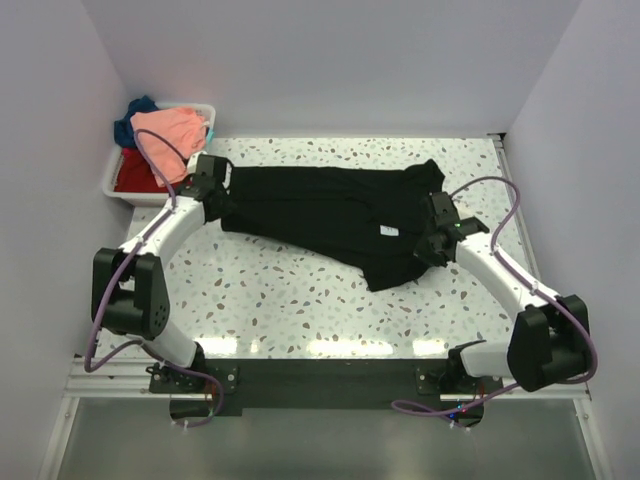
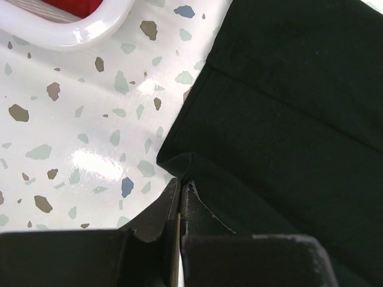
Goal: Fold and stack the t-shirts
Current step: Fold the tshirt
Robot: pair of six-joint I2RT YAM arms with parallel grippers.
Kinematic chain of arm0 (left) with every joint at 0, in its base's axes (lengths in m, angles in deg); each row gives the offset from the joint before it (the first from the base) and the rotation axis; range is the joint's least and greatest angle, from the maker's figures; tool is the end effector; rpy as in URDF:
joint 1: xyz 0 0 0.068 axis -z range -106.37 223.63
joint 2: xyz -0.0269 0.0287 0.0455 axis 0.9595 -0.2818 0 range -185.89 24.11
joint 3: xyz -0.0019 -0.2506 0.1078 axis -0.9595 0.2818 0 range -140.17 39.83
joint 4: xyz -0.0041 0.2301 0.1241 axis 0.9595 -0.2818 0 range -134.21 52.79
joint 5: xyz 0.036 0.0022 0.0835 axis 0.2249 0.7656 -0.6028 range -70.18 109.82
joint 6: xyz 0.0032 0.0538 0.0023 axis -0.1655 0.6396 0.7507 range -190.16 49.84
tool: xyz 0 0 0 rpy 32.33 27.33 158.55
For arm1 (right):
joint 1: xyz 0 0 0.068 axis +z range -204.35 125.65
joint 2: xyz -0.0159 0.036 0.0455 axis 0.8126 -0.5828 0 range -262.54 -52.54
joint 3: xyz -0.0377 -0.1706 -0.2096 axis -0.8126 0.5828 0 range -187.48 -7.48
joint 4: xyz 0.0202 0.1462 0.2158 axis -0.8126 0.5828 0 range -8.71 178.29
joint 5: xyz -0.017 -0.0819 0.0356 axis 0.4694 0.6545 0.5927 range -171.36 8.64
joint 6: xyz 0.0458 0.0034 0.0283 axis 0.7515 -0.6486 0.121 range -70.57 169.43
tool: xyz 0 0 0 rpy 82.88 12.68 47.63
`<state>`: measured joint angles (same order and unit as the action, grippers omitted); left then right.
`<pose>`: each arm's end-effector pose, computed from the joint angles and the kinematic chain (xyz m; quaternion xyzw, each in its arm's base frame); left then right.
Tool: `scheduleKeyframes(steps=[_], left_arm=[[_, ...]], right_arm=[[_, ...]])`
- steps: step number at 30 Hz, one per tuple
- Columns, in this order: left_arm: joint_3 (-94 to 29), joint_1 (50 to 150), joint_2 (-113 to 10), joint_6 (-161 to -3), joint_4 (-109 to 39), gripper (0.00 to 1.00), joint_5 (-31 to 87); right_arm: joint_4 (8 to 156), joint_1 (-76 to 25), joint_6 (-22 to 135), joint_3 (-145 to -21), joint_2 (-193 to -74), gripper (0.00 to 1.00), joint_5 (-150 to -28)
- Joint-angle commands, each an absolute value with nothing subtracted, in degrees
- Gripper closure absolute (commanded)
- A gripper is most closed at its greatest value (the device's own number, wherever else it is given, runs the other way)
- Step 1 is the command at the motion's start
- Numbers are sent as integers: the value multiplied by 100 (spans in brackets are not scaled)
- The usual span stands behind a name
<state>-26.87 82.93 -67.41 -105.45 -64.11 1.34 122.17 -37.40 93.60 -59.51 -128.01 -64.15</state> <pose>0.3386 -0.0440 0.2444 -0.2611 0.8967 0.0175 0.3570 0.2414 0.0625 0.2293 0.2591 0.9291 -0.0139 0.2634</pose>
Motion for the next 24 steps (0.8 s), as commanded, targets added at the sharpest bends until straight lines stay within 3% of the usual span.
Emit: scheduleKeyframes(steps=[1, 13, 15, 16, 17, 18, 20, 24], left_arm=[[-2969, 8216, -6931, -10426, -6147, 100, 4], [-3154, 8216, -7353, -10382, -6112, 100, 4], [-3154, 8216, -7371, -10364, -6121, 100, 4], [-3154, 8216, -7380, -10364, -6121, 100, -4], [-3154, 8224, -7389, -10364, -6112, 100, -4], [-3154, 8216, -7397, -10364, -6103, 100, -4], [-3145, 8216, -7406, -10373, -6094, 100, 4], [-3119, 8216, -7424, -10382, -6077, 100, 13]], right_arm=[[12050, -3721, 9049, -6460, -13189, 100, -6097], [10862, -3713, 8354, -7664, -15027, 100, -6949], [10818, -3712, 8275, -7814, -15098, 92, -7176], [10670, -3712, 8188, -7806, -15072, 84, -7282], [10608, -3712, 8169, -7788, -15037, 70, -7353], [10590, -3721, 8152, -7771, -15011, 65, -7380], [10633, -3721, 8116, -7762, -14905, 59, -7310], [10774, -3721, 8099, -7622, -14589, 59, -6951]])
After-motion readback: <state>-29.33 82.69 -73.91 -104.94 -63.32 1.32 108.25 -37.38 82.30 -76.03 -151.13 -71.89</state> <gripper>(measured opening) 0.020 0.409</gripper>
